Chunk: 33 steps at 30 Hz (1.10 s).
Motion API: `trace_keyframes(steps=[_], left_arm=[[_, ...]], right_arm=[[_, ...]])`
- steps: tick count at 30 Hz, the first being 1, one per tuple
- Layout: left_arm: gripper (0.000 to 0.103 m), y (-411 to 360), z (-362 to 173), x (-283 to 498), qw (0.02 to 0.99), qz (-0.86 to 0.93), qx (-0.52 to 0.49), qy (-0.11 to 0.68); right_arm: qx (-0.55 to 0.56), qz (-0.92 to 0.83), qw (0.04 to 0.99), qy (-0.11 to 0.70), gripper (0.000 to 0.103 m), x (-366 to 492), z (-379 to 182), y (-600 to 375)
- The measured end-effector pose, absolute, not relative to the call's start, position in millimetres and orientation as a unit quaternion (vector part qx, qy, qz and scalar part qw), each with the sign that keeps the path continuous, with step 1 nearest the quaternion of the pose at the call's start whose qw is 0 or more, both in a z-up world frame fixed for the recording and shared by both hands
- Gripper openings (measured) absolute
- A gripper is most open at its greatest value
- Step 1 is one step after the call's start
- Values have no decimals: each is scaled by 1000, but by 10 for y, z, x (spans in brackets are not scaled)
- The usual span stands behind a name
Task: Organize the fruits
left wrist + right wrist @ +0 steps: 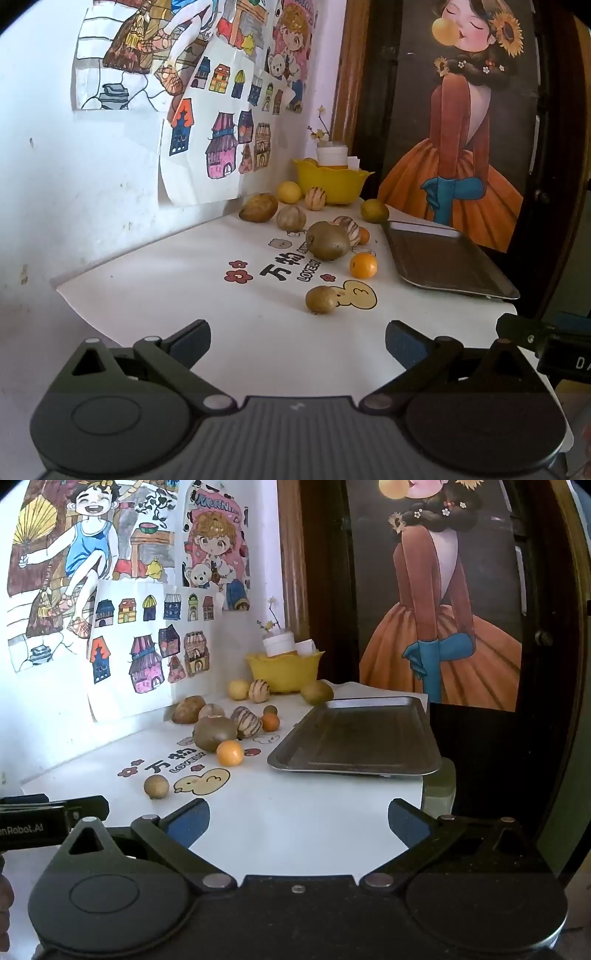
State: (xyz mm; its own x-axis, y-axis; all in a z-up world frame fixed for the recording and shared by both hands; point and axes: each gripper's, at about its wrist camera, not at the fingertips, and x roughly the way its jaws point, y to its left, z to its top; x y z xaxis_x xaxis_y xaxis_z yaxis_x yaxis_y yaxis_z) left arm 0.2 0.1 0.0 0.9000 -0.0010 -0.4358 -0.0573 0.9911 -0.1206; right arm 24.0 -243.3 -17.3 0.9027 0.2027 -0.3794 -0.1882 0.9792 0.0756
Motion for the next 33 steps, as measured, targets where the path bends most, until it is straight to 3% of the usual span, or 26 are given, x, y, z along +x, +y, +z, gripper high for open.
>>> trace_keyframes(steps=[33], left_arm=[[103, -45, -64, -20, 972, 16, -66, 225]], right_arm=[[16, 105, 973, 206, 102, 237, -190, -2404]])
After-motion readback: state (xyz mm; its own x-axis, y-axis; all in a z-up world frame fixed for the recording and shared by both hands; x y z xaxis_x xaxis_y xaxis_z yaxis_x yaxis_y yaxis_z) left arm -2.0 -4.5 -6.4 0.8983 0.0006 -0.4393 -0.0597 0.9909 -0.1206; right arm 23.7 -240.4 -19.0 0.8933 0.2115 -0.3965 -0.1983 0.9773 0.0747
